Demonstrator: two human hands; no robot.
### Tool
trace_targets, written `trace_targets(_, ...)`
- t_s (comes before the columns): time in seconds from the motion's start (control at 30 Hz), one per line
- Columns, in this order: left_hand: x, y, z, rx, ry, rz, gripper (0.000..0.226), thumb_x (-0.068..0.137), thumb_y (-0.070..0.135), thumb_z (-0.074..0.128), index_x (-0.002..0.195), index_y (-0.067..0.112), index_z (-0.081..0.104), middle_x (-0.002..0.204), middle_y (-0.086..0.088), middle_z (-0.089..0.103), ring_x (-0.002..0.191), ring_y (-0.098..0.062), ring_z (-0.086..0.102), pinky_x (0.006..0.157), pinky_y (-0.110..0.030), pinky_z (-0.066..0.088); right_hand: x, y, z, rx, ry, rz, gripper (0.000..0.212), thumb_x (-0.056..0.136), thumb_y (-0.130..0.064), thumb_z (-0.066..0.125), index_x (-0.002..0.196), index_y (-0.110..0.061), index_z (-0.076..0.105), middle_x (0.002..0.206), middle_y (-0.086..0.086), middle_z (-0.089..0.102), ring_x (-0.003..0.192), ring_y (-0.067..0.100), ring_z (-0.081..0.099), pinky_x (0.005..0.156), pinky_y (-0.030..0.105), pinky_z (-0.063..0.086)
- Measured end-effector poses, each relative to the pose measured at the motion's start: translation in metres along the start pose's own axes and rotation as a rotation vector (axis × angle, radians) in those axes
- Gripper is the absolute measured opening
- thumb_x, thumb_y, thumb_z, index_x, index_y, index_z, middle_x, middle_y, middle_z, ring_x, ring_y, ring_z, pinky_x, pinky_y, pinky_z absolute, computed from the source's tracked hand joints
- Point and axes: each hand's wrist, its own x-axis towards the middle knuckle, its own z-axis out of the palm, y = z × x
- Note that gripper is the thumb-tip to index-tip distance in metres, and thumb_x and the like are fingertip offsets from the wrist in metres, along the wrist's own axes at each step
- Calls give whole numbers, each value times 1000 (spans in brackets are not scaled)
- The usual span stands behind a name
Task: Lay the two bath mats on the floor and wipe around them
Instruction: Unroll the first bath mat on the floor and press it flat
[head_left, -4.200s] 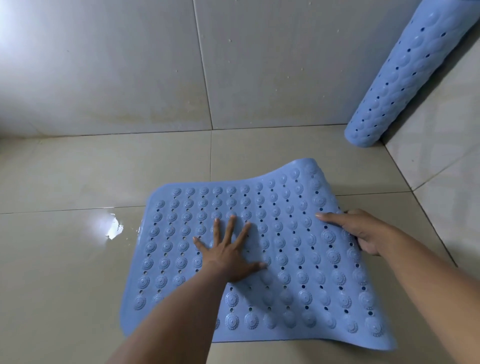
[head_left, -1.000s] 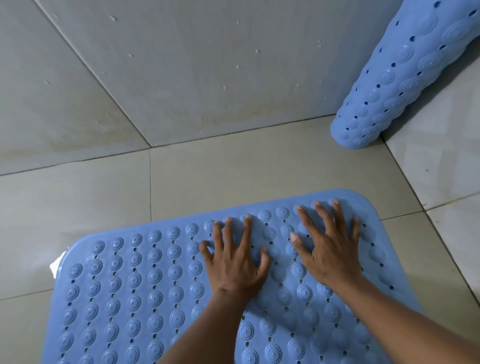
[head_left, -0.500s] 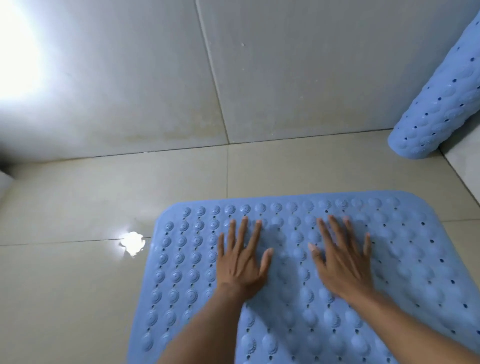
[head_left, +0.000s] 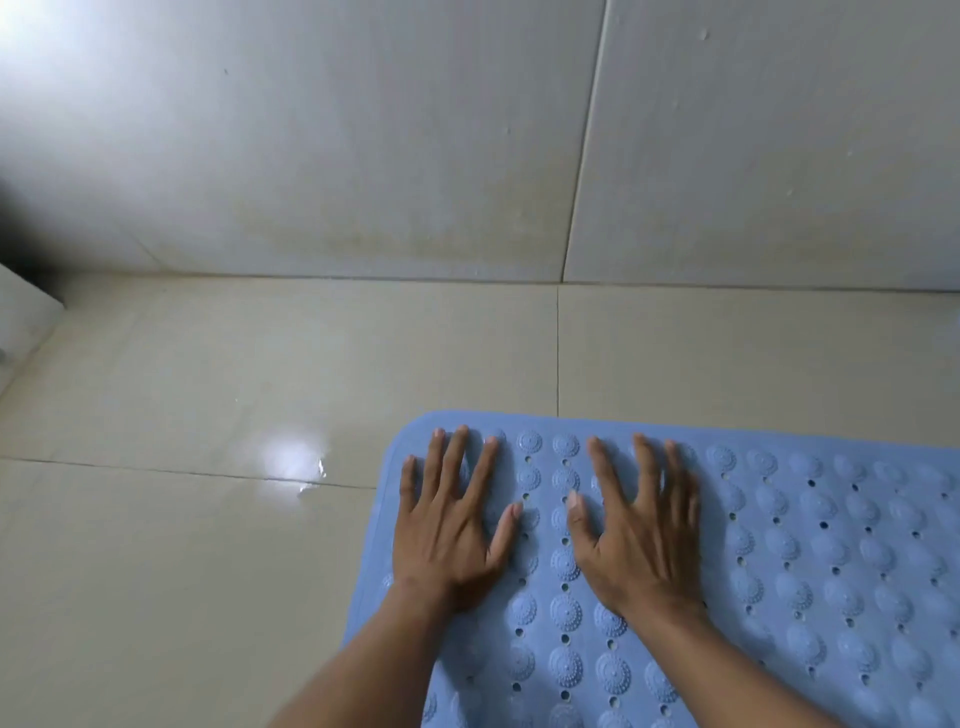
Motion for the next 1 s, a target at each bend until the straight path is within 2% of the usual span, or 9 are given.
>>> trace_targets(0.13, -1, -1, -2, 0, -4, 65, 71, 98, 64, 26, 162, 33, 20, 169, -2, 18, 158, -22, 6, 125, -48, 8, 0, -5, -6, -70, -63, -55, 57, 93, -48, 46, 148, -36, 47, 149, 5, 47, 142, 39, 35, 112, 66, 24)
trace_targets(0.4, 3, 0, -1, -67, 33, 29, 75, 94, 65, 37, 159, 29, 31, 165, -8, 29, 155, -26, 21, 124, -46, 14, 10, -6, -9, -137, -154, -53, 59, 89, -50, 47, 148, -41, 45, 149, 1, 48, 140, 39, 35, 108, 66, 26)
trace_targets(0.5, 2, -1, 2, -94, 25, 9, 76, 93, 66, 37, 160, 30, 28, 166, -12, 24, 155, -28, 20, 125, -47, 15, 12, -5, -9, -147, -176, -58, 60, 89, -51, 45, 149, -42, 43, 148, 1, 50, 138, 39, 35, 106, 67, 27)
trace_targets(0.63, 2, -1, 3, -91, 47, 10, 77, 92, 66, 38, 159, 29, 31, 165, -12, 29, 154, -30, 21, 123, -50, 22, 14, -6, -10, -134, -201, -64, 60, 90, -51, 44, 149, -43, 41, 147, 2, 51, 136, 39, 36, 104, 69, 28)
trace_targets(0.73, 3, 2, -1, -76, 30, -17, 78, 91, 68, 38, 160, 32, 28, 164, -10, 28, 156, -27, 15, 125, -48, 17, 18, -3, -13, -137, -248, -76, 59, 91, -54, 37, 150, -45, 37, 147, 0, 49, 135, 38, 35, 101, 68, 29)
trace_targets(0.8, 5, 10, -7, -110, 0, -77, 77, 90, 68, 36, 159, 35, 26, 164, -8, 25, 157, -23, 6, 126, -44, 8, 22, 0, -21, -133, -295, -112, 58, 94, -56, 31, 152, -48, 27, 151, -3, 41, 138, 36, 30, 102, 66, 26)
trace_targets(0.87, 10, 19, -12, -174, -42, -128, 72, 92, 66, 35, 157, 37, 23, 164, -6, 18, 156, -19, -3, 127, -42, 0, 22, 6, -27, -116, -371, -140, 59, 98, -57, 26, 155, -50, 10, 161, -5, 23, 147, 34, 15, 109, 65, 20)
trace_targets(0.93, 13, 20, -19, -169, -106, -125, 70, 95, 65, 34, 158, 38, 16, 167, -5, 9, 156, -18, -8, 126, -42, -4, 13, 12, -31, -75, -417, -157, 63, 100, -59, 23, 157, -46, -1, 169, -5, 1, 153, 31, -6, 118, 63, 4)
trace_targets(1.0, 6, 18, -22, -93, -146, -110, 73, 98, 64, 30, 161, 35, 7, 169, -5, 1, 157, -20, -8, 126, -45, -2, -10, 21, -34, -16, -417, -166, 67, 99, -62, 21, 159, -42, -2, 169, -8, -12, 154, 25, -19, 120, 59, -10)
